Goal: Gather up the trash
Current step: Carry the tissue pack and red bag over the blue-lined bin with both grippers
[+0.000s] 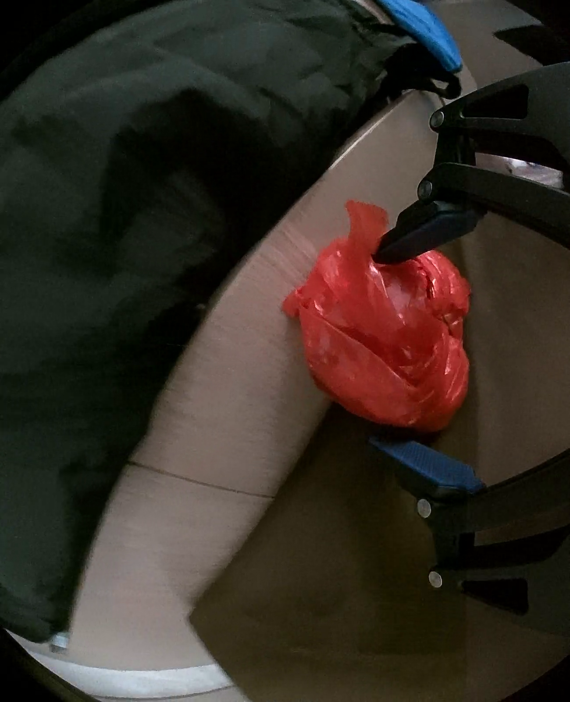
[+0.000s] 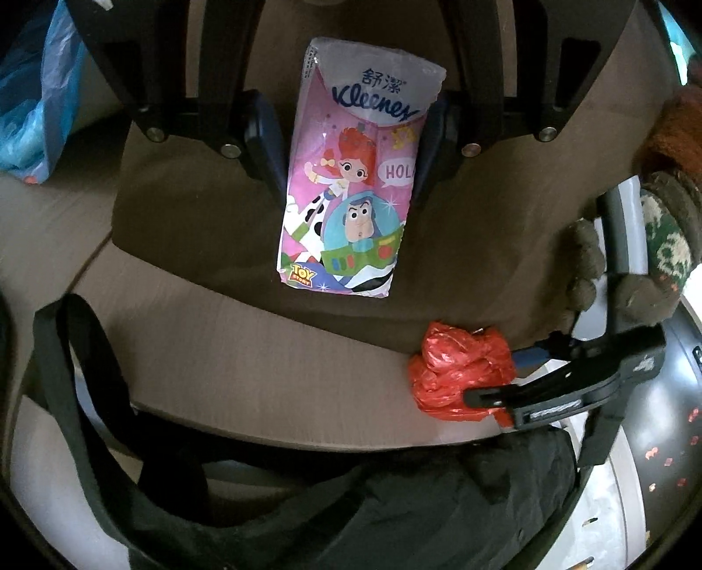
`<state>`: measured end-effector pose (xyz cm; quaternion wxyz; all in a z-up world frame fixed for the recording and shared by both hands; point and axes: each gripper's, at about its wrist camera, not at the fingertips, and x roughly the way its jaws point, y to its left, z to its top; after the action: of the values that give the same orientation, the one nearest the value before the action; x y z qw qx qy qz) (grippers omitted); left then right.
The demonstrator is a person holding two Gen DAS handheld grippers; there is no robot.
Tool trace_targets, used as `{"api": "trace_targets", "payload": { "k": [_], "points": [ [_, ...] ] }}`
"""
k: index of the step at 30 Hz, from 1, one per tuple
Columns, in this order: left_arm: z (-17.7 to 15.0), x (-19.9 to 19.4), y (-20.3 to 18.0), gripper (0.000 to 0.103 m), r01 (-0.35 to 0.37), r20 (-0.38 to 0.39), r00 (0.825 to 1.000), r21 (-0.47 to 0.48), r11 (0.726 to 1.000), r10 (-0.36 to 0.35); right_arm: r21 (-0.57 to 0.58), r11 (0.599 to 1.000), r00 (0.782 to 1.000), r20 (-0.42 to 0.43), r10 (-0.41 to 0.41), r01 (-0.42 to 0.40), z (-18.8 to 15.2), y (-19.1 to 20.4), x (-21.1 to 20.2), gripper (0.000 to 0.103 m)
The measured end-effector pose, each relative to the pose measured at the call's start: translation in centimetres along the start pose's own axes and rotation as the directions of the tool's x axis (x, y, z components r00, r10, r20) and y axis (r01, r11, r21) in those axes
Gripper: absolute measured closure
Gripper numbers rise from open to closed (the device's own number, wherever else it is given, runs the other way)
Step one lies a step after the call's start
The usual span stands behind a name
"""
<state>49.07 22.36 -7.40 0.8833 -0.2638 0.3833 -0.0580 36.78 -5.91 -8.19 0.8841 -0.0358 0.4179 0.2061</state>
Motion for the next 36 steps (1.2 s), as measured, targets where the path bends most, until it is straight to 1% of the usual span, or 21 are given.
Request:
{"api": "trace_targets", "payload": {
  "k": [1, 2, 3, 6, 7, 9, 11, 15, 18, 20, 22, 26, 29, 32, 36],
  "points": [
    [-0.1, 0.2, 0.0, 0.026, 0.003, -0.013, 1.0, -0.018, 1.0, -0.003, -0.003, 1.0, 1.0, 0.002, 0.001, -0.001, 0.9, -0.5, 0.2, 0.053],
    [-0.1, 0.3, 0.0, 0.031, 0.006, -0.02, 1.0, -0.029, 1.0, -0.007, -0.008, 1.0, 1.0, 0.006, 0.0, 0.0, 1.2, -0.1, 0.2, 0.053],
    [-0.1, 0.1, -0.1, 0.034, 0.005, -0.019, 1.0, -0.029, 1.0, -0.006, -0.016, 1.0, 1.0, 0.01, -0.003, 0.003, 1.5, 0.2, 0.1, 0.053],
    [-0.5, -0.9, -0.6, 0.04, -0.002, -0.004, 1.0, 0.004, 1.0, 0.002, -0.03, 1.0, 1.0, 0.018, -0.003, 0.003, 2.0, 1.2, 0.0, 0.053],
    [-0.8, -1.3, -0.8, 0.041, -0.01, 0.007, 1.0, 0.017, 1.0, 0.01, -0.032, 0.999, 1.0, 0.019, -0.001, 0.001, 1.8, 1.0, -0.7, 0.053],
    [-1.4, -2.9, -1.2, 0.042, -0.023, 0.03, 0.999, 0.044, 0.999, 0.021, -0.038, 0.999, 1.0, 0.026, 0.004, -0.003, 1.9, 1.3, -0.8, 0.053],
    [-2.0, -4.5, -1.3, 0.042, -0.024, 0.044, 0.999, 0.059, 0.998, 0.021, -0.04, 0.999, 0.999, 0.033, 0.017, -0.016, 1.8, 1.5, -1.6, 0.053],
    [-3.8, -8.9, -1.7, 0.042, -0.067, 0.086, 0.995, 0.088, 0.994, 0.06, -0.049, 0.998, 0.999, 0.04, 0.033, -0.031, 1.5, 1.9, -2.8, 0.053],
    [-5.6, -11.8, -1.9, 0.042, -0.125, 0.132, 0.985, 0.115, 0.986, 0.109, -0.056, 0.998, 0.998, 0.048, 0.041, -0.038, 1.4, 2.4, -3.5, 0.053],
    [-6.9, -13.5, -2.7, 0.042, -0.172, 0.171, 0.974, 0.149, 0.974, 0.146, -0.064, 0.997, 0.997, 0.06, 0.04, -0.037, 1.3, 2.8, -4.5, 0.053],
    [-8.3, -14.9, -3.6, 0.042, -0.19, 0.191, 0.969, 0.171, 0.967, 0.157, -0.068, 0.997, 0.997, 0.071, 0.039, -0.034, 1.1, 3.0, -5.4, 0.053],
    [-10.8, -17.6, -4.9, 0.042, -0.195, 0.229, 0.963, 0.219, 0.956, 0.144, -0.072, 0.997, 0.993, 0.118, 0.024, -0.015, 0.8, 2.9, -8.8, 0.053],
    [-12.6, -19.4, -7.1, 0.042, -0.191, 0.253, 0.96, 0.264, 0.945, 0.123, -0.062, 0.998, 0.988, 0.157, 0.012, -0.002, 0.8, 2.2, -11.3, 0.053],
    [-14.6, -20.7, -9.7, 0.041, -0.17, 0.262, 0.961, 0.307, 0.937, 0.088, -0.038, 0.999, 0.981, 0.193, -0.001, 0.009, 0.4, 1.0, -14.1, 0.053],
    [-16.9, -21.0, -14.1, 0.041, -0.137, 0.262, 0.964, 0.368, 0.92, 0.039, -0.007, 0.999, 0.97, 0.239, -0.041, 0.044, -0.8, -1.3, -17.9, 0.053]
  ]
}}
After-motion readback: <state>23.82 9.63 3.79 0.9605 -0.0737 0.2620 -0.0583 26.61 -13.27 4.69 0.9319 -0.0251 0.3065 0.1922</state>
